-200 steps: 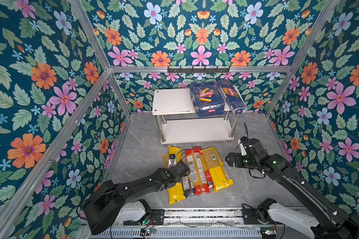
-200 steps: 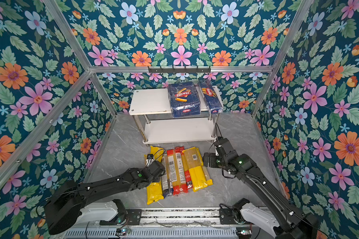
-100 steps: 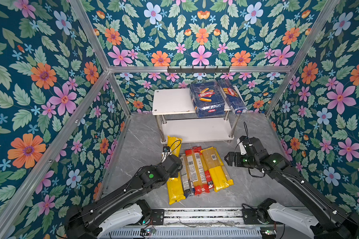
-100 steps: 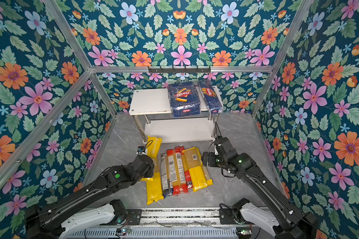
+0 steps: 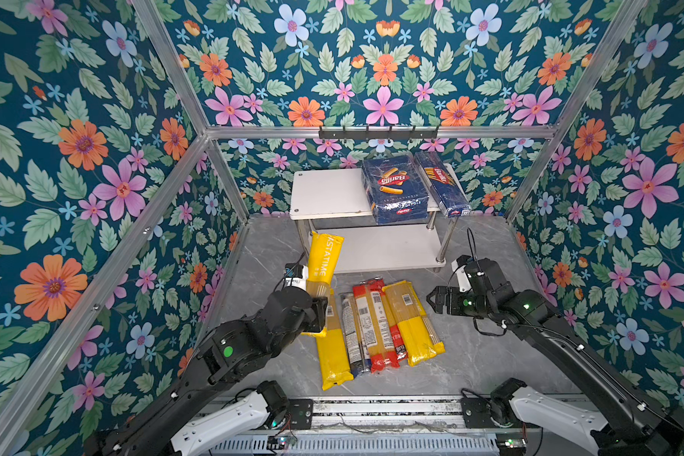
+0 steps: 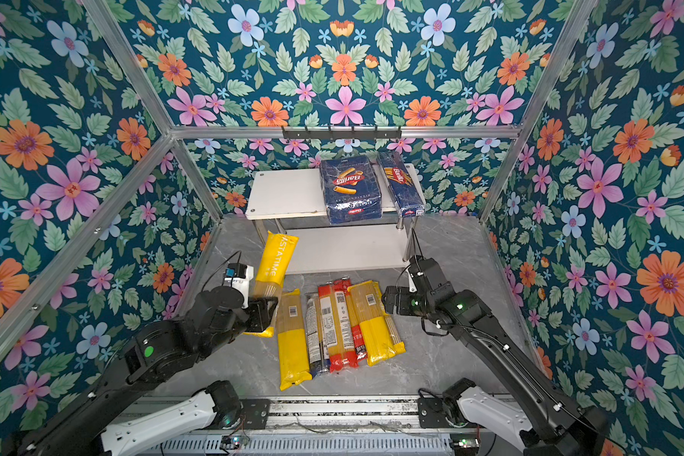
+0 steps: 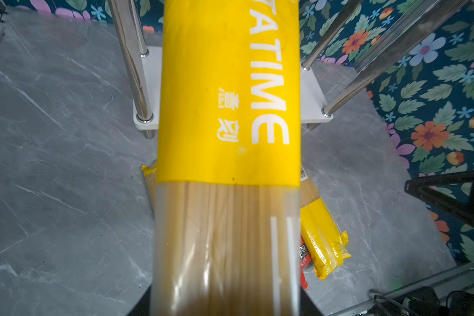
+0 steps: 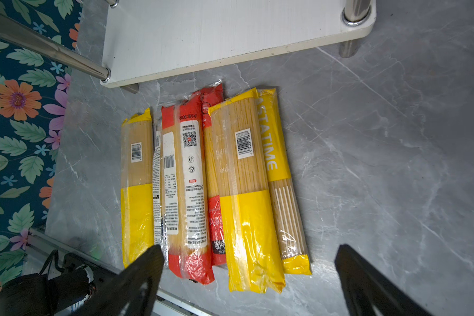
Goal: Arrange pasta packages on shelves
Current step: Place the pasta bag on the shelf.
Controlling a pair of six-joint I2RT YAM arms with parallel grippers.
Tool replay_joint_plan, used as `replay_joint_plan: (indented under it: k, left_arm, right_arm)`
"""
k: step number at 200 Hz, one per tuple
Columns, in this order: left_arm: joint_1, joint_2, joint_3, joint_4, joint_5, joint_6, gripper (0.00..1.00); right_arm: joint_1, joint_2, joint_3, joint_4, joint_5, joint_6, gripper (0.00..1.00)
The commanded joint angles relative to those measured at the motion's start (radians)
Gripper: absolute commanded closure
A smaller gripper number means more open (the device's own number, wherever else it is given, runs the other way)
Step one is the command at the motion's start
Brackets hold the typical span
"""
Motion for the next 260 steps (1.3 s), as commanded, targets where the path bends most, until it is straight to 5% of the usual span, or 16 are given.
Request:
replay_joint_plan:
  k: [1,74,152,174,215,260]
  left_arm:
    - [0.0,0.024,0.055,0.028,-0.074,0.052,0.87]
    - [0.001,0.141,0.262,0.067,-0.137,0.176,0.9]
    - [0.007,0.384,0.495,0.305,-0.396,0.44,0.84]
    - [0.059,0.476,0.584,0.343,-0.344,0.488,0.83]
    - [0.326,0.617,0.757,0.36,-0.076,0.497,0.86]
    - [0.464,0.775,0.977,0.313,0.056,0.511,0.85]
  right_arm:
    - [0.0,-0.007,0.007,-0.003,0.004,-0.002,0.01]
    - [0.0,-0.048,0.022,-0.036,0.015,-0.016,0.01]
    - [0.001,-0.067,0.027,-0.027,0.031,-0.024,0.01]
    - [0.0,-0.067,0.036,-0.034,0.034,-0.029,0.01]
    - [-0.001,-0.078,0.047,-0.048,0.056,-0.035,0.01]
    - [0.0,-0.074,0.049,-0.048,0.076,-0.035,0.01]
